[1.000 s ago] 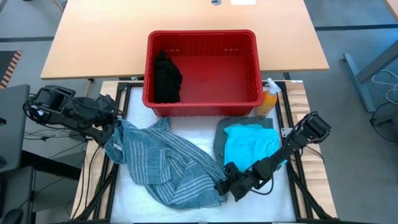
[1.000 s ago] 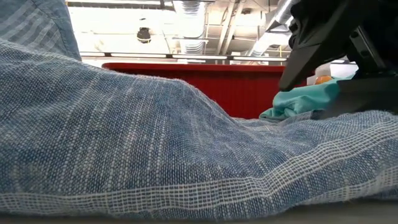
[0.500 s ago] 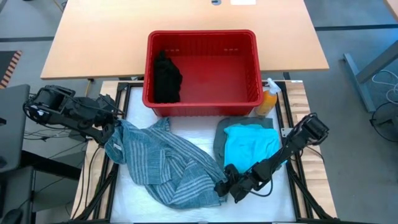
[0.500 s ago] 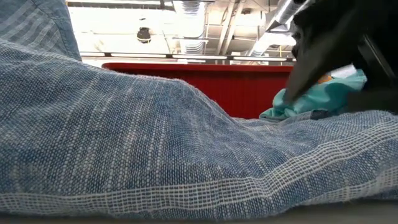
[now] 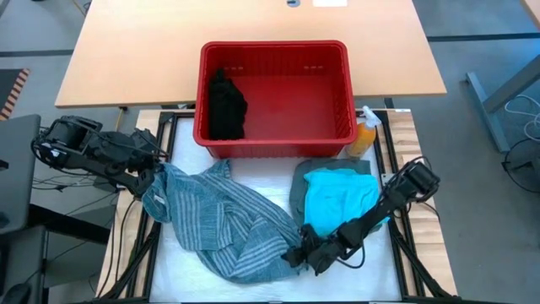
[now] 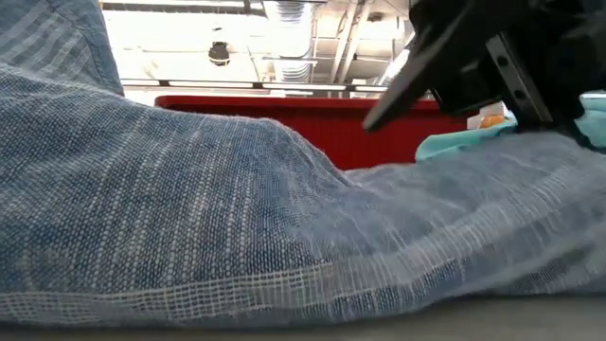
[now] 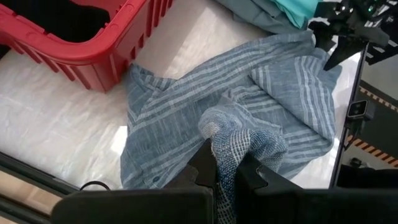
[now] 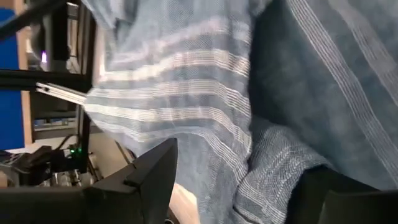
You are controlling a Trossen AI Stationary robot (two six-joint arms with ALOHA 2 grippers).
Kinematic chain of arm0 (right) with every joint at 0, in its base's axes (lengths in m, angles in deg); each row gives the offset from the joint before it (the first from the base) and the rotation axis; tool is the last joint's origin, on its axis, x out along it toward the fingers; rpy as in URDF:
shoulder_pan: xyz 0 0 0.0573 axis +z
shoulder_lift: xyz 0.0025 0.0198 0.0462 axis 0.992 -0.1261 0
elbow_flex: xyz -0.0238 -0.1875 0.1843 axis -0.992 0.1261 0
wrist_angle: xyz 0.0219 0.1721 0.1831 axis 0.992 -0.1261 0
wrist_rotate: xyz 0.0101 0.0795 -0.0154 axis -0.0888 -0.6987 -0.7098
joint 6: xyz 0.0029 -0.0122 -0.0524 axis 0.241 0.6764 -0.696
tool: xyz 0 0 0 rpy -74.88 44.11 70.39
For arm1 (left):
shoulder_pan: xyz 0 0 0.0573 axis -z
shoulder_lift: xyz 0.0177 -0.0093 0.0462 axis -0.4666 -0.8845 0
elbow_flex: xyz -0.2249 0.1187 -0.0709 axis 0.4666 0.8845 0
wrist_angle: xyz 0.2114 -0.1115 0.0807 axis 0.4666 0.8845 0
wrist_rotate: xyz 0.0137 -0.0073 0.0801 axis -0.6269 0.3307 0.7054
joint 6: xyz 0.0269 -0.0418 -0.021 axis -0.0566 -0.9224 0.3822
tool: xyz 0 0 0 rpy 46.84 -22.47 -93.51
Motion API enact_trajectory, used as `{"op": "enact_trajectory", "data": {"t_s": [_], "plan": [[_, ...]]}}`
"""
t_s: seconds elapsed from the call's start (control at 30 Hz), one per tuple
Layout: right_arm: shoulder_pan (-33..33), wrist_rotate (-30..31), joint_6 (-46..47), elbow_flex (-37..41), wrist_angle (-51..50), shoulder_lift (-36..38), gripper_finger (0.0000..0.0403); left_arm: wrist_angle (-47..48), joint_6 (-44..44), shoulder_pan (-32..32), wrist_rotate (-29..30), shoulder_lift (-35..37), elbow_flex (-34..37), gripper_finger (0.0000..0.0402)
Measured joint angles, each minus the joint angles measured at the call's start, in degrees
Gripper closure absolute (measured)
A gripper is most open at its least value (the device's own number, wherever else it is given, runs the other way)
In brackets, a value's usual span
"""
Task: Fold Laundry from Bin
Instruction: Fold the blue shirt
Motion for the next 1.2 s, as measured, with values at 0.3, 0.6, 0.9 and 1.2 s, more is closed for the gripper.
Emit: {"op": "enact_trajectory", "data": {"t_s": [0.3, 0.6, 0.9, 1.2], "plan": [[-1.1, 4.3, -2.7, 0.0, 1.0, -0.4, 0.0143, 0.0, 0.7, 0.0, 0.3, 0.0, 0.0, 0.0401], [-4.5, 4.3, -12.1, 0.0, 1.9, -0.6, 0.0207, -0.9, 0.9, 0.0, 1.3, 0.0, 0.0, 0.0401], [-4.5, -1.2, -21.8, 0.0, 11.3, 3.3, 0.0380, -12.6, 5.3, 0.0, 4.1, 1.2, -3.9, 0.0401], [-2.0, -0.8, -55.1, 0.0, 8.6, 31.5, 0.0384, -41.1, 23.5, 0.0, 2.0, 1.2, -17.3, 0.0401]]}}
